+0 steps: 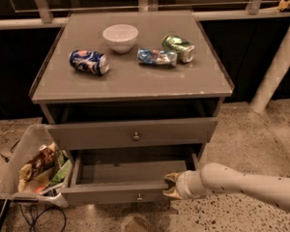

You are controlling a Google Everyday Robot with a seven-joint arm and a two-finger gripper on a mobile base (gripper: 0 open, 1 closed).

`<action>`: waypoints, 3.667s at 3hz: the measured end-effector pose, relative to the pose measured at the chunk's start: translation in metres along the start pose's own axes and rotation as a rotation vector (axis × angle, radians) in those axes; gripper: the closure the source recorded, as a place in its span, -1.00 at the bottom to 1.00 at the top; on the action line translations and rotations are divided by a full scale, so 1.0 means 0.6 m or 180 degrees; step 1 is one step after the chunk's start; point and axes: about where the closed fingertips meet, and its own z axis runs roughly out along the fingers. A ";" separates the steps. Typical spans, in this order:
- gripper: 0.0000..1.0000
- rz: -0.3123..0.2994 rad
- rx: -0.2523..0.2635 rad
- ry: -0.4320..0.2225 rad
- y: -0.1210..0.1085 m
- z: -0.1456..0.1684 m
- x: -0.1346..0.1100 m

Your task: Open middle drawer

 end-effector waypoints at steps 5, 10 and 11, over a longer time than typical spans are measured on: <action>0.21 0.0037 0.0022 -0.0056 0.014 -0.010 0.008; 0.65 0.0007 0.0166 -0.0494 0.150 -0.065 -0.005; 0.18 0.0007 0.0166 -0.0495 0.150 -0.065 -0.005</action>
Offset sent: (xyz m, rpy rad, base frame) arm 0.0000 0.0000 0.0000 0.0000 0.0000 0.0000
